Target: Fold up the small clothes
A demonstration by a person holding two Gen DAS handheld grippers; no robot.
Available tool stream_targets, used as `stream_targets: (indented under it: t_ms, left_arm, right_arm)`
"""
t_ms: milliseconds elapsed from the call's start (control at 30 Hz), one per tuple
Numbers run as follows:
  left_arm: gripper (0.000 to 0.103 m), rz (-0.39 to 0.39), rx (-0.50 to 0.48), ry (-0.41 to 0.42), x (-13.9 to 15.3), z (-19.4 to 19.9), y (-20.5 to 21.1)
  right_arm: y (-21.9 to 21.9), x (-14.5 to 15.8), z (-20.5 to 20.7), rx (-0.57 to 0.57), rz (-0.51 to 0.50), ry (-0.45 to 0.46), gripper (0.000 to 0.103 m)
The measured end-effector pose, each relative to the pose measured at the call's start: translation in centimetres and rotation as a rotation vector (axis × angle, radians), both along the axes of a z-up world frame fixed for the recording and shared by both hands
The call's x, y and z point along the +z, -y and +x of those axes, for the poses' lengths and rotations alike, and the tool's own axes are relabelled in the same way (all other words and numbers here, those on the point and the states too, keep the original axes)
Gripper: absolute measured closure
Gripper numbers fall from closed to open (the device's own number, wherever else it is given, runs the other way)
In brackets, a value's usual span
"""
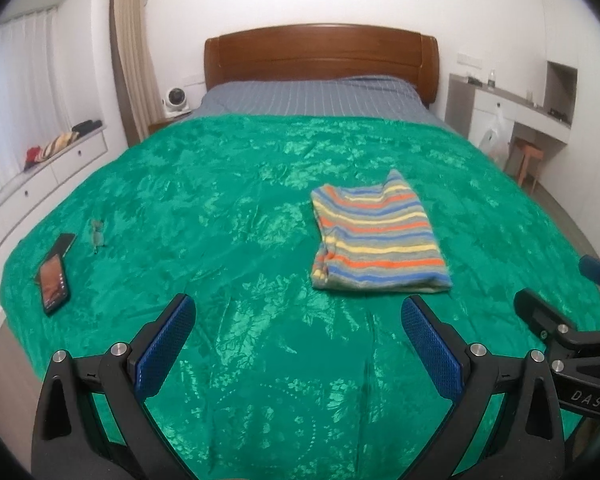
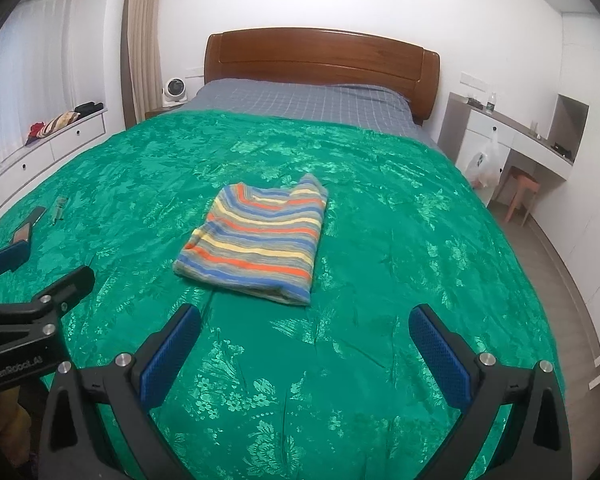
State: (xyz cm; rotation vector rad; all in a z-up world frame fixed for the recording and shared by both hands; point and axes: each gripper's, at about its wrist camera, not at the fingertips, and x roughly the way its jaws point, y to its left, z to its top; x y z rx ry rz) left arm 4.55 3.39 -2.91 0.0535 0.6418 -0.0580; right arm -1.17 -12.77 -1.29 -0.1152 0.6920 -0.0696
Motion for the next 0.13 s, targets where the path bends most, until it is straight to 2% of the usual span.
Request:
stream_targets:
  t_ms: [133]
  left_arm:
    - [0.0,0.008,0.005,0.002,0.03,0.07,0.18]
  right_arm:
    - [0.13,-0.11,-0.12,0.001,0.002,0.001,0.0]
